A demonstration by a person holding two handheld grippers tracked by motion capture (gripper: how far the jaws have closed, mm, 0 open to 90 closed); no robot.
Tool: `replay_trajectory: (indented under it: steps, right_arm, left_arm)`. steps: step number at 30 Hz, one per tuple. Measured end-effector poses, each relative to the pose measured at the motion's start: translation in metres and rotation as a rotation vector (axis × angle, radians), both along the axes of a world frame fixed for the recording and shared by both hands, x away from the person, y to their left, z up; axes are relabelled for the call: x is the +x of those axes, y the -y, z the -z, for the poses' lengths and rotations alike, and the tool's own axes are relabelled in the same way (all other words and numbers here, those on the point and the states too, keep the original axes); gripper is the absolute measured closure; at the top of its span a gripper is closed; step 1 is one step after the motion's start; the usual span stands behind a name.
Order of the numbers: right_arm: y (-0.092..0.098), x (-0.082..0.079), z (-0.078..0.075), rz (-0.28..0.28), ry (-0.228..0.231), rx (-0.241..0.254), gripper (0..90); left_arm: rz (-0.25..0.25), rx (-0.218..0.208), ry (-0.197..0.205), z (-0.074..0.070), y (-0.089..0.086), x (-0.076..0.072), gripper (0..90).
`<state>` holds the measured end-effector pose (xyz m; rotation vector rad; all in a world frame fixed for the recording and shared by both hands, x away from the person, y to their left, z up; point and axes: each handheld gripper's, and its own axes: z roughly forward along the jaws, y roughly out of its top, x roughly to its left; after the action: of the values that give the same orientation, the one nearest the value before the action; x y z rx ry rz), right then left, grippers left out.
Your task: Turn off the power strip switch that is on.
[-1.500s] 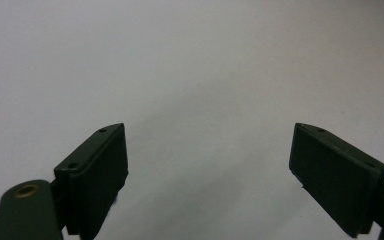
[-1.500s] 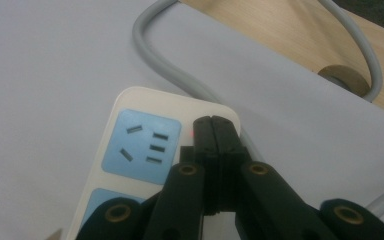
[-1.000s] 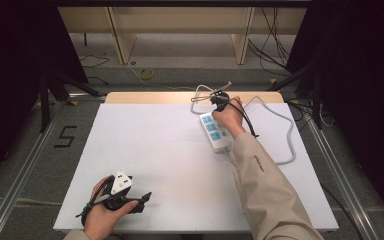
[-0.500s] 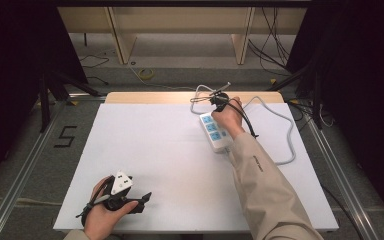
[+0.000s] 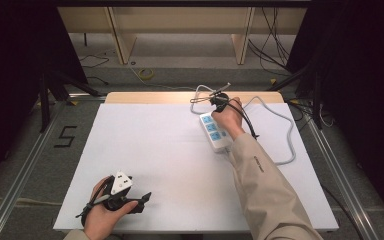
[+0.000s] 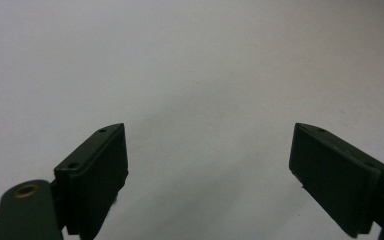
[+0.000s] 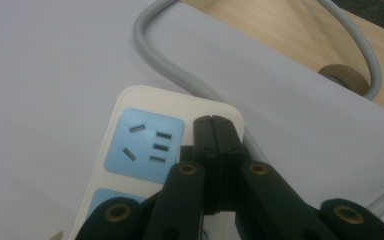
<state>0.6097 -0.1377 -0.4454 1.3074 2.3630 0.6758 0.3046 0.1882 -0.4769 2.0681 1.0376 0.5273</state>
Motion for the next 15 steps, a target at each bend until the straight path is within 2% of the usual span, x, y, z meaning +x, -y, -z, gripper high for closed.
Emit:
replay_trajectory:
  steps: [2, 4, 7, 8, 10, 12, 15]
  right_arm:
    - [0.000, -0.001, -0.003, -0.001, 0.015, 0.011, 90.0]
    - [0.000, -0.003, -0.004, -0.013, 0.010, 0.003, 90.0]
    - [0.003, -0.008, -0.008, -0.022, 0.036, 0.009, 90.0]
    - [0.007, -0.013, -0.011, -0.029, 0.029, 0.013, 84.0]
    - [0.009, -0.015, -0.012, -0.036, 0.016, 0.021, 82.4]
    - [0.016, -0.026, -0.015, -0.052, 0.024, 0.048, 80.2]
    - [0.019, -0.034, -0.017, -0.062, 0.017, 0.058, 76.9]
  left_arm:
    - [0.000, -0.002, 0.000, 0.000, 0.000, 0.000, 15.3]
    - [0.001, -0.001, 0.001, 0.000, 0.000, 0.000, 15.3]
    - [0.001, 0.000, 0.000, 0.000, 0.000, 0.000, 15.3]
    - [0.000, 0.001, 0.000, 0.000, 0.000, 0.000, 15.3]
    - [0.001, 0.001, -0.001, 0.000, 0.000, 0.000, 15.3]
    - [0.002, 0.004, -0.005, 0.000, 0.001, 0.000, 15.3]
    - [0.003, 0.007, -0.005, 0.000, 0.002, 0.000, 15.3]
